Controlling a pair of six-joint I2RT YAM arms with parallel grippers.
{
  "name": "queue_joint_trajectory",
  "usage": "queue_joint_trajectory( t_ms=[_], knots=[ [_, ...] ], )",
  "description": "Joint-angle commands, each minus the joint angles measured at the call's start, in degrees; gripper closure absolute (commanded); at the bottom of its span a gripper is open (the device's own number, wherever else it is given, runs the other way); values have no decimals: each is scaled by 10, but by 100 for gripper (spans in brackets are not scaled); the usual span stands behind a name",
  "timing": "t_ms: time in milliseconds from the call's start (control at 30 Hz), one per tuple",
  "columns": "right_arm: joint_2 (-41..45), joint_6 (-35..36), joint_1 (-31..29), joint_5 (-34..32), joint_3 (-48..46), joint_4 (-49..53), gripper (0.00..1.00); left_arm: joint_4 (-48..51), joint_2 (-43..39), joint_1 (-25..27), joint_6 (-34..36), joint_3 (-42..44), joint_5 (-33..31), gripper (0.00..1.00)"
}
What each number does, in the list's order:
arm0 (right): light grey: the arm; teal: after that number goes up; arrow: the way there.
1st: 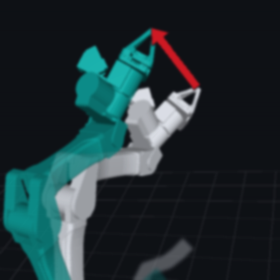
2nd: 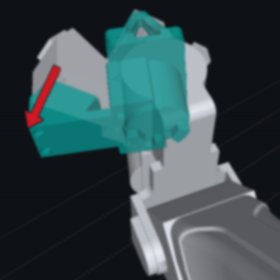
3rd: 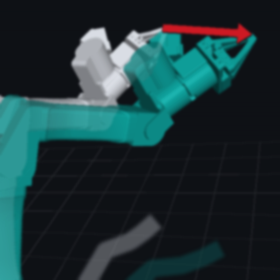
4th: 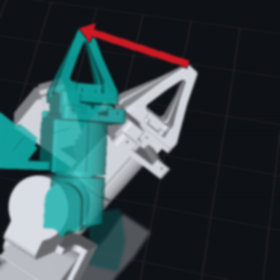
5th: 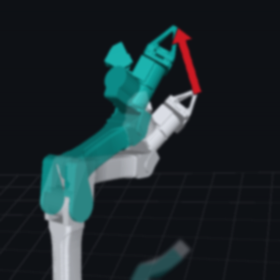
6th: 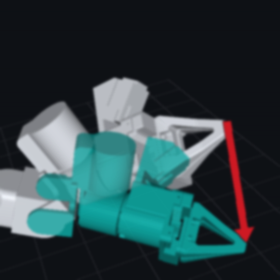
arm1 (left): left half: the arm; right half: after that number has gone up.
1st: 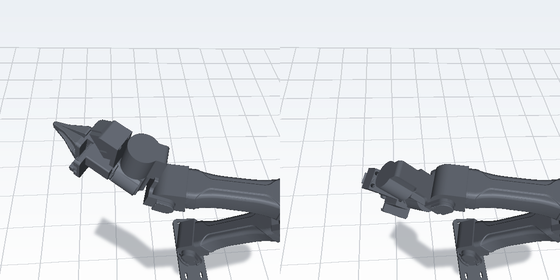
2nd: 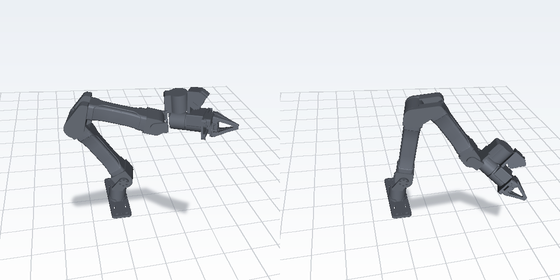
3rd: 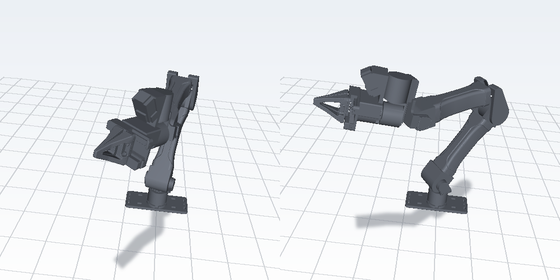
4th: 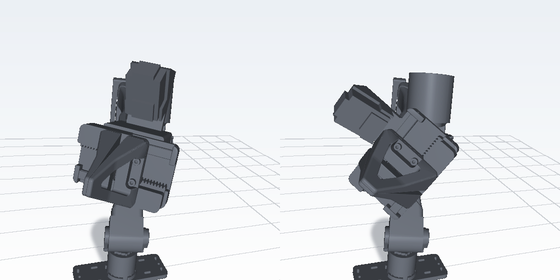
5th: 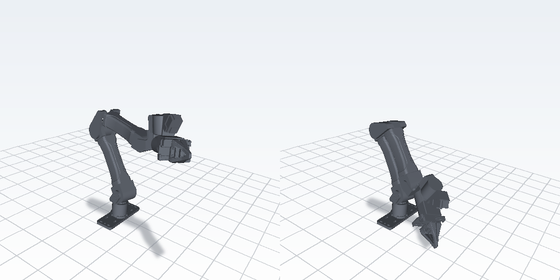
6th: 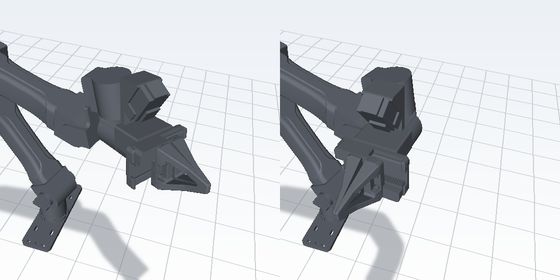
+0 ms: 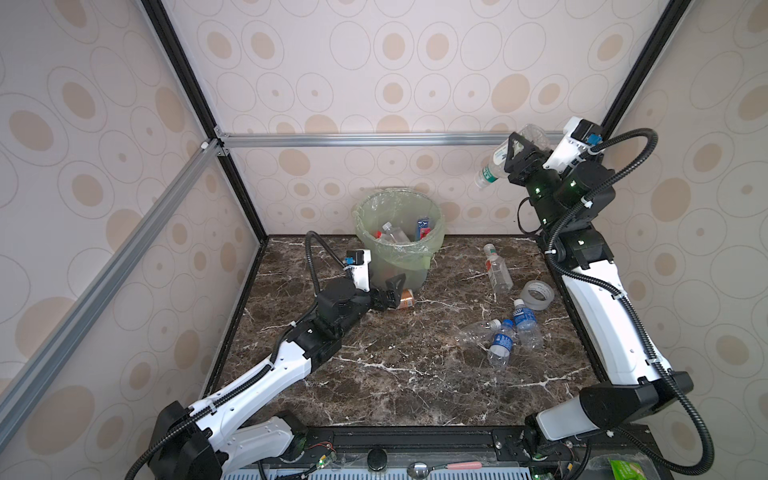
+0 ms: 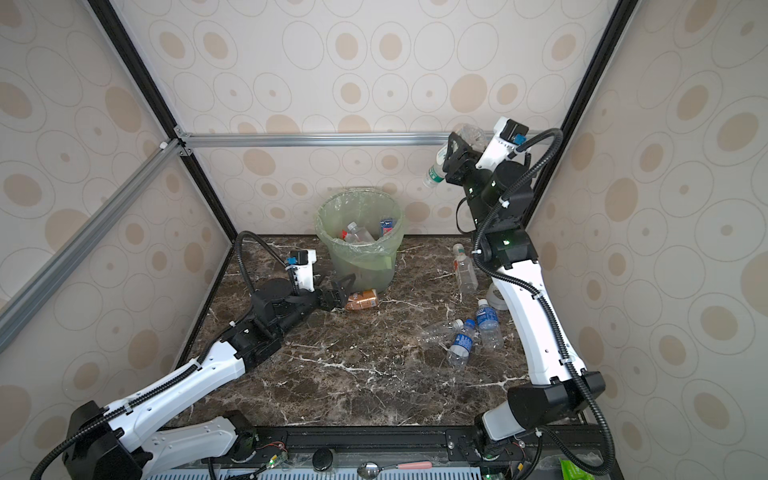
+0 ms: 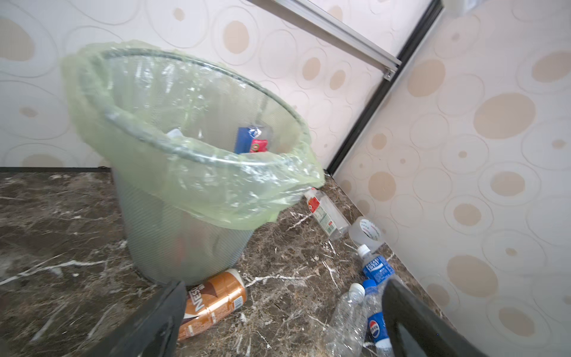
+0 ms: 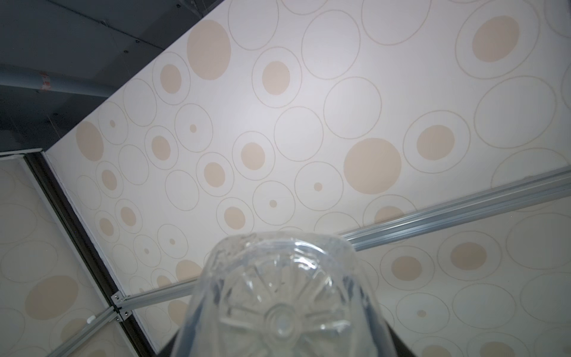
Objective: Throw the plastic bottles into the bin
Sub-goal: 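Raise the green-labelled bottle with the right gripper toward the bag while the left gripper releases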
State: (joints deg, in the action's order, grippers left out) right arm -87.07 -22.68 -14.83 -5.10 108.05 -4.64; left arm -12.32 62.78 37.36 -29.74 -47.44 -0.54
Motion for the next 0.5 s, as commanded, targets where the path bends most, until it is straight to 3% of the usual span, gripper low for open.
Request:
queue_joint_trajectory(
  t_ms=[0, 267, 367, 467],
  knots=[
    [-38, -9, -9, 0, 41, -9, 52, -11, -19, -14, -30, 10, 22, 1],
    [-189, -35, -97, 61, 89, 67, 50, -7, -33, -23, -42, 34, 25, 1],
    [-256, -29, -121, 76, 175, 163, 25, -1, -37, -25, -42, 35, 26, 1],
    [-247, -13, -132, 55, 174, 155, 3, 5, -46, -27, -40, 38, 24, 1]
  ],
)
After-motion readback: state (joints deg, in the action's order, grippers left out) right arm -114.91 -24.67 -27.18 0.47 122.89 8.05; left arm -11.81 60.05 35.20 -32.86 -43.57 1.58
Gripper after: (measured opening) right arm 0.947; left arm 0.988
